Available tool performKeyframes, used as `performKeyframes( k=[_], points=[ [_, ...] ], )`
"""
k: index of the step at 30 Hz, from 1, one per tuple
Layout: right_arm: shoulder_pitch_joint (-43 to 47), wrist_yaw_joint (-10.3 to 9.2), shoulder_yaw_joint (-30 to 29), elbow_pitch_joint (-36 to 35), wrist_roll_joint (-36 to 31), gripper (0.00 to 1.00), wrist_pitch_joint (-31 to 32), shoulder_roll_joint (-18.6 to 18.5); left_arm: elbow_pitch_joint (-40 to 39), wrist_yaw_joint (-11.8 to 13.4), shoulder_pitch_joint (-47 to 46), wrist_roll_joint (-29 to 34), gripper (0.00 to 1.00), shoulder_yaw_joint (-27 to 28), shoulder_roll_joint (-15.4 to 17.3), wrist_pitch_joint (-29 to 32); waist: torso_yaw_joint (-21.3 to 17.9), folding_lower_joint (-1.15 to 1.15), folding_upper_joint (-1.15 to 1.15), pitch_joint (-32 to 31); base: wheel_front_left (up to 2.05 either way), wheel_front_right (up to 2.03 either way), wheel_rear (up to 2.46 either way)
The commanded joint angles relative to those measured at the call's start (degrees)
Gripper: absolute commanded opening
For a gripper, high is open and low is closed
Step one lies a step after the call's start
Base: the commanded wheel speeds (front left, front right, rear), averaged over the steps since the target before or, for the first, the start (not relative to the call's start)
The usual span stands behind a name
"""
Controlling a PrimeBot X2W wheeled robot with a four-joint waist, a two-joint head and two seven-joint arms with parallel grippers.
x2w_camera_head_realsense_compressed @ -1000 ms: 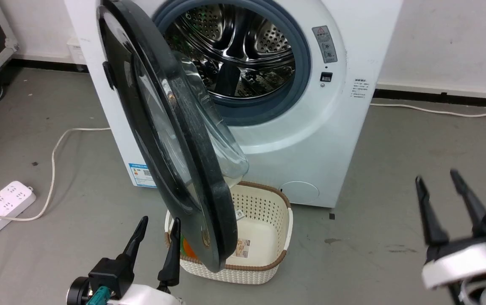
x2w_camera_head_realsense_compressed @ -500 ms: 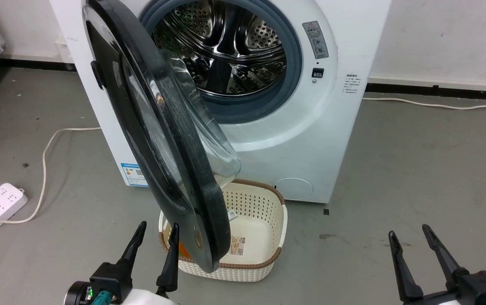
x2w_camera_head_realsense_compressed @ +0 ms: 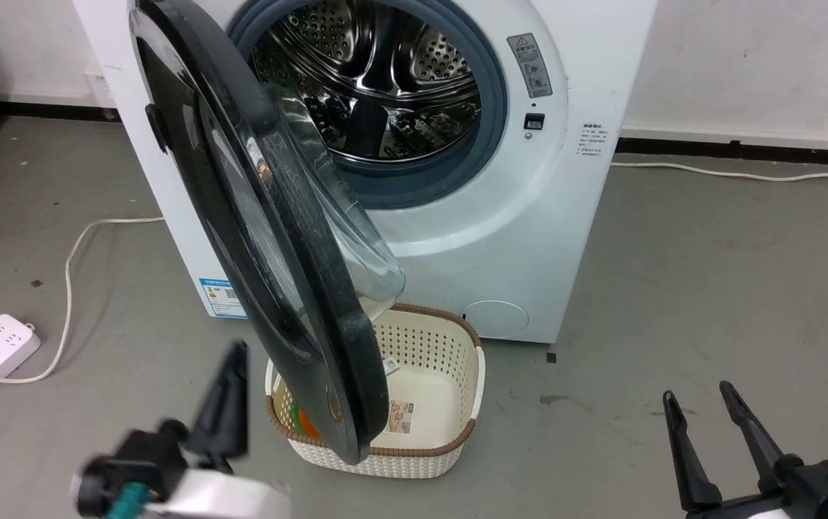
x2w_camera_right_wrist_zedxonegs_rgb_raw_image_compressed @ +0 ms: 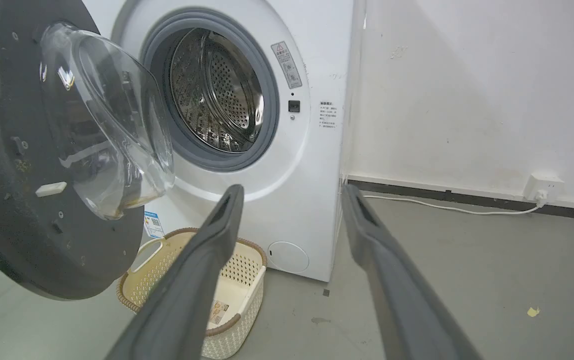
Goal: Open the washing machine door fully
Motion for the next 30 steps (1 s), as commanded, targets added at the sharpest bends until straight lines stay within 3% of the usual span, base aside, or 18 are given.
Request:
performKeyframes(
  k=[1, 8, 14, 15, 22, 30],
  points=[
    [-0.8, 0.03, -0.1, -0.2, 0.4, 1.0, -0.2, 0.3, -3.1, 0.9, -1.8, 0.0, 0.0, 1.3, 0.1, -0.3, 0.0, 0.0, 0.0, 0.0, 0.0, 0.0, 0.0],
    [-1.1, 0.03, -0.4, -0.1, 0.7, 1.0, -0.2, 0.3, -16.9, 4.8, -9.7, -4.9, 0.0, 3.3, 0.1, -0.3, -0.4, 0.0, 0.0, -0.2, 0.0, 0.0, 0.0],
    [-1.5, 0.03, 0.2, 0.2, 0.9, 1.0, -0.2, 0.3, -24.5, 3.8, -15.7, 0.4, 0.0, -0.5, 0.2, -0.3, -1.6, 0.0, 0.0, 0.0, 0.0, 0.0, 0.0],
    [-1.6, 0.03, 0.2, 0.4, 1.2, 1.0, -0.2, 0.3, -23.8, 3.1, -15.7, 1.9, 0.0, -4.7, 0.2, 0.0, -2.0, 0.0, 0.0, 0.3, 0.0, 0.0, 0.0],
    [-1.6, 0.03, 0.4, 0.6, 1.1, 1.0, -0.2, 0.3, -17.7, 2.7, -12.0, 1.4, 0.0, -15.3, 0.1, 3.5, -2.1, 0.0, 0.0, 0.9, 0.0, 0.0, 0.0],
    [-1.9, 0.03, 0.2, 0.9, 1.2, 1.0, -0.2, 0.3, -6.5, 4.6, -8.1, -4.2, 0.0, -21.0, 0.1, 5.5, -1.5, 0.0, 0.0, 1.5, 0.0, 0.0, 0.0]
  ],
)
